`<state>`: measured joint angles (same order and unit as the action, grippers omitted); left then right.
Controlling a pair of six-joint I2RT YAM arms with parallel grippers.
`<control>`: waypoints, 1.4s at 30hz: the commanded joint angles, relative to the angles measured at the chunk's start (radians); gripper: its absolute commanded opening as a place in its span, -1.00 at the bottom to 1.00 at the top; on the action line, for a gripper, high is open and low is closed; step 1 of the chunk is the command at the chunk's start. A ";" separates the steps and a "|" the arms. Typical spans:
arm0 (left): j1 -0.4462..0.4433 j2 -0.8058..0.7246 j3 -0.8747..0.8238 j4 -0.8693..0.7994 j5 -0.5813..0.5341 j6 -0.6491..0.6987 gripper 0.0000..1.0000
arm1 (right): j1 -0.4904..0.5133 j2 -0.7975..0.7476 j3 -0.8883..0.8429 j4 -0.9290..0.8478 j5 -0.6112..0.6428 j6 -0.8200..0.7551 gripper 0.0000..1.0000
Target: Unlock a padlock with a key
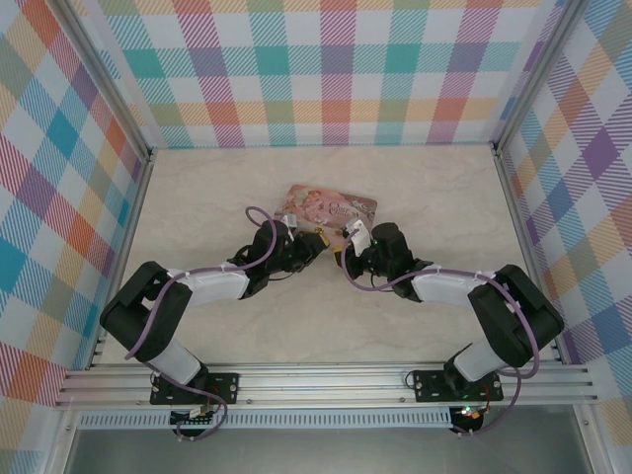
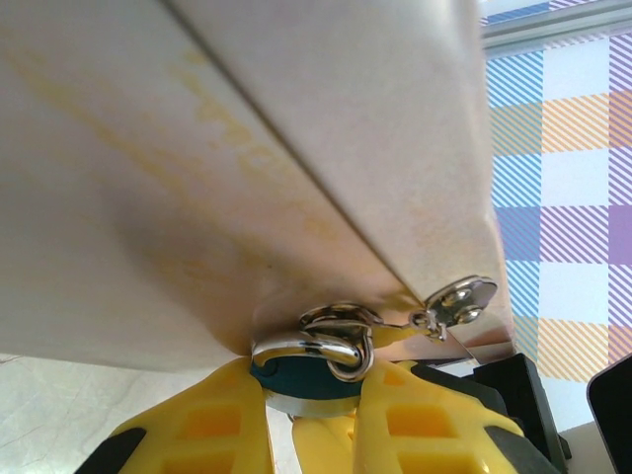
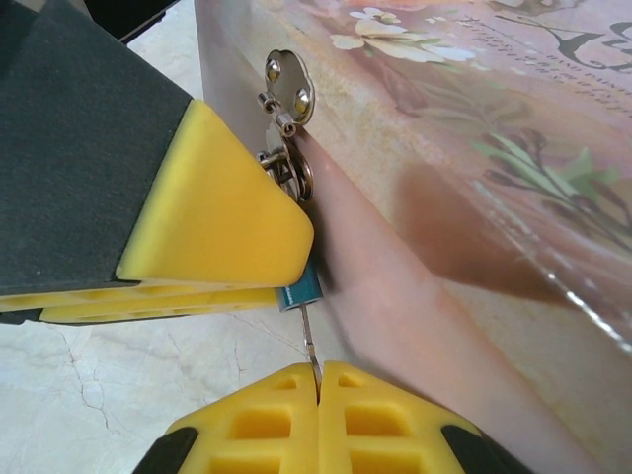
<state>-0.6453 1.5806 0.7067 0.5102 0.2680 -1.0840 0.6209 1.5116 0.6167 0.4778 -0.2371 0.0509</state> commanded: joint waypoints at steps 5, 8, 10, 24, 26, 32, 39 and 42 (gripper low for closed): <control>-0.019 0.023 0.040 0.007 0.084 0.022 -1.00 | 0.002 -0.001 0.040 0.111 -0.140 0.045 -0.97; -0.019 0.027 0.044 0.010 0.094 0.029 -1.00 | -0.004 0.018 0.046 0.121 -0.150 0.067 -0.97; -0.019 0.027 0.044 0.010 0.099 0.040 -1.00 | -0.021 0.027 0.048 0.142 -0.175 0.100 -0.97; -0.019 0.035 0.047 0.021 0.117 0.058 -1.00 | -0.072 0.070 0.063 0.190 -0.282 0.188 -0.98; -0.019 0.035 0.050 0.020 0.119 0.057 -1.00 | -0.073 0.079 0.066 0.186 -0.282 0.187 -0.98; -0.020 0.035 0.058 0.022 0.124 0.035 -1.00 | -0.050 0.102 0.062 0.195 -0.209 0.156 -0.97; -0.019 0.039 0.065 0.031 0.133 -0.024 -1.00 | 0.003 0.103 0.039 0.201 -0.070 0.062 -0.98; -0.019 0.032 0.066 0.034 0.141 -0.046 -1.00 | 0.008 0.105 0.033 0.208 -0.042 0.035 -0.98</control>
<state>-0.6323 1.6112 0.7292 0.4755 0.2634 -1.0927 0.6014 1.6051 0.6300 0.5579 -0.2947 0.1402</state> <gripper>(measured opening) 0.180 0.049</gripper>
